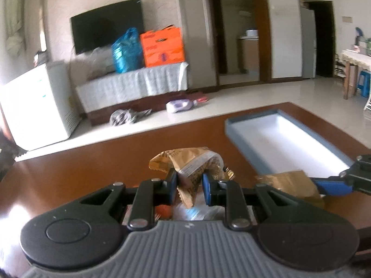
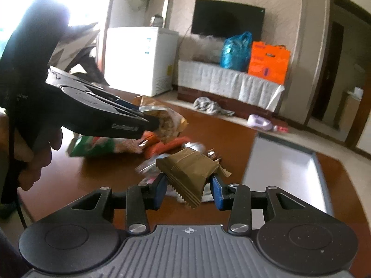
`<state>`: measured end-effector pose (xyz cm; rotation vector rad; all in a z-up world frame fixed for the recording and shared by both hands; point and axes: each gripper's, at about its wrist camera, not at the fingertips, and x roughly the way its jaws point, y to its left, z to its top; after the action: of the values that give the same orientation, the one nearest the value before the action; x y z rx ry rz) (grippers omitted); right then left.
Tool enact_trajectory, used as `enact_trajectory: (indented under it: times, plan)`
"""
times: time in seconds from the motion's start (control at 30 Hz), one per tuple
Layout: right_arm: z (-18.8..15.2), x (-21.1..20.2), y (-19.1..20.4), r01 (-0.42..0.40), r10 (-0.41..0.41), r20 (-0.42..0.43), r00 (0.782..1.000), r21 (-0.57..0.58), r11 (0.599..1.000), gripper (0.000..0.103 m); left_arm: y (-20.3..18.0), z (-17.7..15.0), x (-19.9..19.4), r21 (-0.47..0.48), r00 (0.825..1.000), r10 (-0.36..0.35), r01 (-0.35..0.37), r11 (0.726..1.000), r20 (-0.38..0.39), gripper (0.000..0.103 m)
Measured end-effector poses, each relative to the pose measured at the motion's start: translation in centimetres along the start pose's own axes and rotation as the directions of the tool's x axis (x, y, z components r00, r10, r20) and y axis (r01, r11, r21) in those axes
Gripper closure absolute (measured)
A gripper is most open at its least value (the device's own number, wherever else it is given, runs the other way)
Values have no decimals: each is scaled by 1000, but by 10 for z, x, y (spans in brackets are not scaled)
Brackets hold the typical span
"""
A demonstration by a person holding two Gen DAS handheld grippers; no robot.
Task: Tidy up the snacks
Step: 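Carry both packets over the white box and open both grippers to drop them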
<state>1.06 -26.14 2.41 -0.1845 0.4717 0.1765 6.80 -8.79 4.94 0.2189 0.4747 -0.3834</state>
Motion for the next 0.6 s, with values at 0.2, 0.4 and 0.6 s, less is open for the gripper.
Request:
enact_trajectory:
  times: [0.2, 0.4, 0.6]
  plan:
    - [-1, -1, -47, 82, -82, -2, 997, 66, 994, 61, -54, 38, 24, 51, 997, -73, 72, 996, 28, 83]
    - [-26, 8, -92, 147, -143, -43, 989, 138, 979, 62, -116, 60, 58, 96, 989, -143, 140, 986, 25, 83]
    - [-39, 24, -130, 193, -179, -83, 980, 204, 960, 62, -169, 71, 99, 123, 981, -193, 191, 974, 5, 83]
